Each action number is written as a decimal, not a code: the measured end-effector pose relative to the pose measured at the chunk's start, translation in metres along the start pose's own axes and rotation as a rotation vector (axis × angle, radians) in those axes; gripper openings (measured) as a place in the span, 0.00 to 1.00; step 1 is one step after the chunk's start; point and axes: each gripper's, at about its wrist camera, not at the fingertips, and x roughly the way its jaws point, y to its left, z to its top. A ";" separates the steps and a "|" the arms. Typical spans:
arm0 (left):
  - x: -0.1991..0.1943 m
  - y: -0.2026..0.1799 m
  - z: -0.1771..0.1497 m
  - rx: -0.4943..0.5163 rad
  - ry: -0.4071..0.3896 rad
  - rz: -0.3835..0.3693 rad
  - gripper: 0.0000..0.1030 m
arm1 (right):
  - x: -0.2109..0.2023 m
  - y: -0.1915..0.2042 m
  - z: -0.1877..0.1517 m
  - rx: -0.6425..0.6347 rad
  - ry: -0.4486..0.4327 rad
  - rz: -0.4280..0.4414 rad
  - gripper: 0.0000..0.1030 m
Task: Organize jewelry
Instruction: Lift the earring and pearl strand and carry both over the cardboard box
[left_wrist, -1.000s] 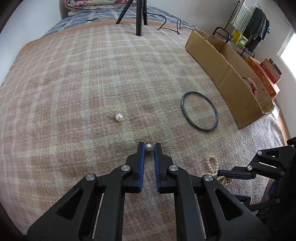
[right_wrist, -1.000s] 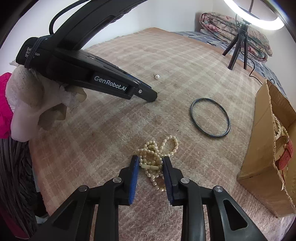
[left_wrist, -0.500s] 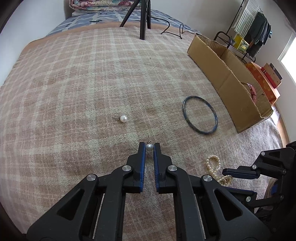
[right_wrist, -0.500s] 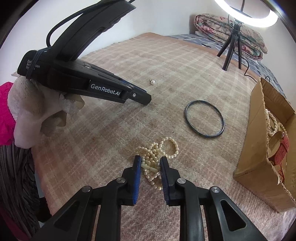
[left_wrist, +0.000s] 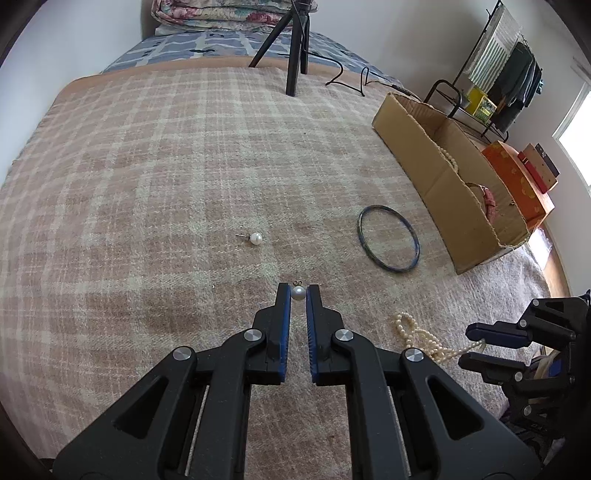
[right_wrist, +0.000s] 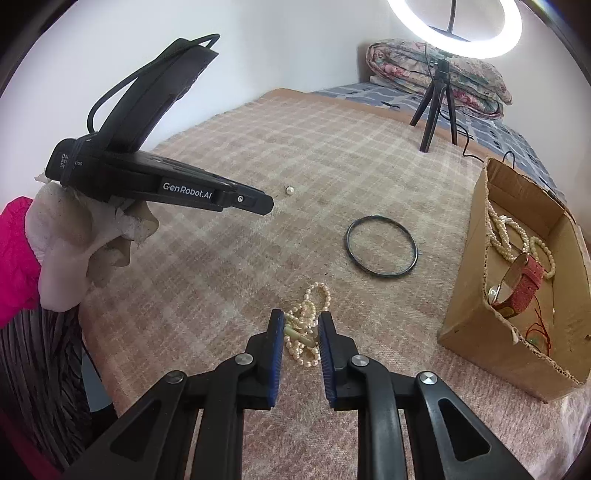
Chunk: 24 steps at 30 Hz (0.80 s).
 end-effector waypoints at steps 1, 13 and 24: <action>-0.002 -0.001 0.000 0.001 -0.003 -0.002 0.06 | -0.004 -0.001 0.001 0.005 -0.007 -0.002 0.16; -0.028 -0.008 -0.002 -0.010 -0.040 -0.020 0.06 | -0.054 -0.003 0.012 0.025 -0.108 -0.034 0.16; -0.060 -0.032 0.005 0.025 -0.089 -0.045 0.06 | -0.104 -0.003 0.021 0.009 -0.185 -0.089 0.16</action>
